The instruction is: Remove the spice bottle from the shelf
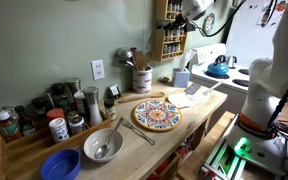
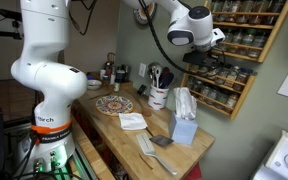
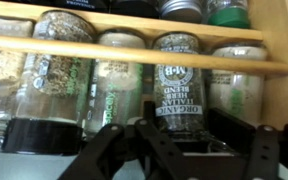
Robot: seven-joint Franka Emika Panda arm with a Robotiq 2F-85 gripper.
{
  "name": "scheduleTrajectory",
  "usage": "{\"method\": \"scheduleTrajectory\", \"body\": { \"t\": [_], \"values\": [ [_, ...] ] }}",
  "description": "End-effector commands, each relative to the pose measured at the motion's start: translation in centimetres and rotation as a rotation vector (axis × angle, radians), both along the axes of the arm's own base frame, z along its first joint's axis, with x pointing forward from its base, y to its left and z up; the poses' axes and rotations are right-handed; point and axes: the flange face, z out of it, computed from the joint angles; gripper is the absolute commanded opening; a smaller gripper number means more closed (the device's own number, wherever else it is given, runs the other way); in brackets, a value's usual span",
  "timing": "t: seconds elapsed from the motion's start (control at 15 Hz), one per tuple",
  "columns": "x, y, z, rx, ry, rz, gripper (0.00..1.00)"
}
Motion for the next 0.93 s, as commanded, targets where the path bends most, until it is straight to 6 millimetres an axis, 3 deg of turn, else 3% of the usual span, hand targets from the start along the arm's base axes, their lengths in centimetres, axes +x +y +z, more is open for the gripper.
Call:
{"method": "scheduleTrajectory", "body": {
  "t": [0.0,0.87],
  "values": [
    [-1.6,1.0,-0.4,-0.026,-0.03,0.03,0.32],
    [-6.2,2.6,-0.2,-0.095,-0.16,0.018,0.32]
  ]
}}
